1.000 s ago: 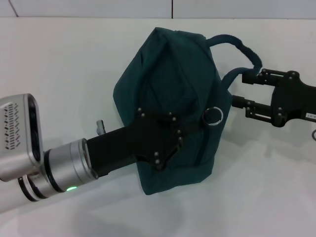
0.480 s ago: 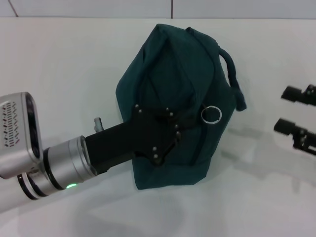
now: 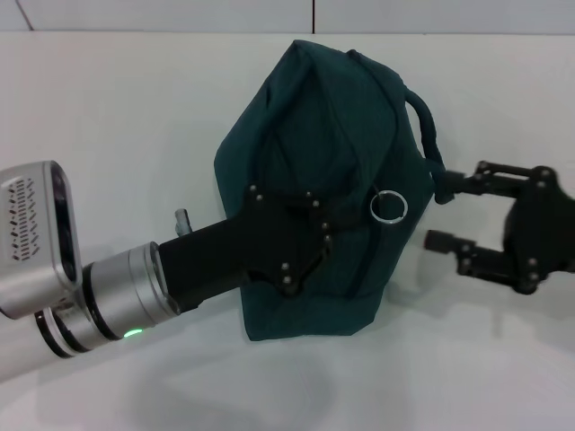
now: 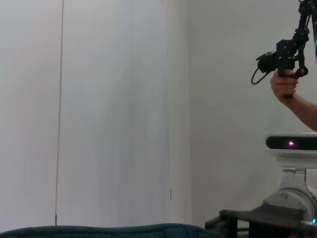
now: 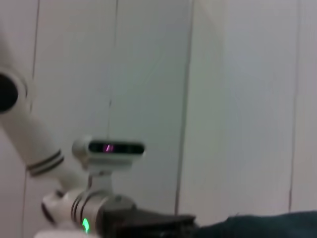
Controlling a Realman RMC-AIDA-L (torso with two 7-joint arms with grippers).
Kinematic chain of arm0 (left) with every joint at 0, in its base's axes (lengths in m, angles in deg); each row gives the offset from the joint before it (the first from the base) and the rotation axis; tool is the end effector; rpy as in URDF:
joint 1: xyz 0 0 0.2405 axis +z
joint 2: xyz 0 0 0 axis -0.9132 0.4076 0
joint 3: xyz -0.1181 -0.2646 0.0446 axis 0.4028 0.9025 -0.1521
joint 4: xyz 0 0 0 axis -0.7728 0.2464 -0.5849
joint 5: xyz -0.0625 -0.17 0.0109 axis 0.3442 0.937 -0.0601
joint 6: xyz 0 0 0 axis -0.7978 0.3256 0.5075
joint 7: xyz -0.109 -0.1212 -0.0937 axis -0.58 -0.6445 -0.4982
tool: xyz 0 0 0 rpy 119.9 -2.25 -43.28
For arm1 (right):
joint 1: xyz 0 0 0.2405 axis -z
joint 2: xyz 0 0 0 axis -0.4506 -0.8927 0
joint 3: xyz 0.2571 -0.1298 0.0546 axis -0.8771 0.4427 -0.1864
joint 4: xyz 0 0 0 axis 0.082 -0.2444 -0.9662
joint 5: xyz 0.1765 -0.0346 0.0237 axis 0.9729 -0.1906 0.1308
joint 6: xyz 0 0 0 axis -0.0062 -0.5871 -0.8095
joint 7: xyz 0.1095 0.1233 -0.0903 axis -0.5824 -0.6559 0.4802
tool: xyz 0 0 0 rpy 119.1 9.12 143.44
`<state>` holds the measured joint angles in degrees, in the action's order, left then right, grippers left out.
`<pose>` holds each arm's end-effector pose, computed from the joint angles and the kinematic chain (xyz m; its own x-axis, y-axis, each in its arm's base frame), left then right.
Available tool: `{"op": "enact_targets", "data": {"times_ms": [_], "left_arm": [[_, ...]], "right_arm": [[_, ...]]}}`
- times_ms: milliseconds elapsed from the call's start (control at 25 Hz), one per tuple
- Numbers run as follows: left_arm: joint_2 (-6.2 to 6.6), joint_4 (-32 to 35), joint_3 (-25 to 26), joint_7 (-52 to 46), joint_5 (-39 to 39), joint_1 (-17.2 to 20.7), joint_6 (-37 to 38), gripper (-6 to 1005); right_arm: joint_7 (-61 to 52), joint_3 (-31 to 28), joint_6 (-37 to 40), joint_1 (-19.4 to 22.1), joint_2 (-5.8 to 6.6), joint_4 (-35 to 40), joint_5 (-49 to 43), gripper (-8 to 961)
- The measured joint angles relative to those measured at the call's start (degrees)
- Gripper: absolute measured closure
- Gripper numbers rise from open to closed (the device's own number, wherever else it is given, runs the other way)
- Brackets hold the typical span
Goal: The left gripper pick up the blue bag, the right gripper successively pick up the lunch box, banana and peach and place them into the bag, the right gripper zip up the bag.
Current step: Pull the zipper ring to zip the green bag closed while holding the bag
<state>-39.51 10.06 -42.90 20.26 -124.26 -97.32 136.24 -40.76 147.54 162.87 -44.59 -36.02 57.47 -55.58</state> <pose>-0.1969 0.2802 -0.1032 0.5896 -0.0567 0.8057 0.2177 -0.9495 -0.2261 0.2276 0.2803 -0.0325 0.7409 0.1524 -0.6541 -0.0659 -0.9527 -0.2967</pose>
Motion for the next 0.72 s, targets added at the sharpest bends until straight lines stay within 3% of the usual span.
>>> {"op": "enact_targets", "data": {"times_ms": [240, 720], "left_arm": [[0.00, 0.01, 0.00, -0.06, 0.01, 0.20, -0.07, 947], [0.00, 0.01, 0.00, -0.09, 0.02, 0.44, -0.07, 946]], "right_arm": [[-0.43, 7.88, -6.69, 1.05, -0.03, 7.51, 0.02, 395], [-0.60, 11.95, -14.48, 1.98, -0.03, 13.80, 1.48, 420]]}}
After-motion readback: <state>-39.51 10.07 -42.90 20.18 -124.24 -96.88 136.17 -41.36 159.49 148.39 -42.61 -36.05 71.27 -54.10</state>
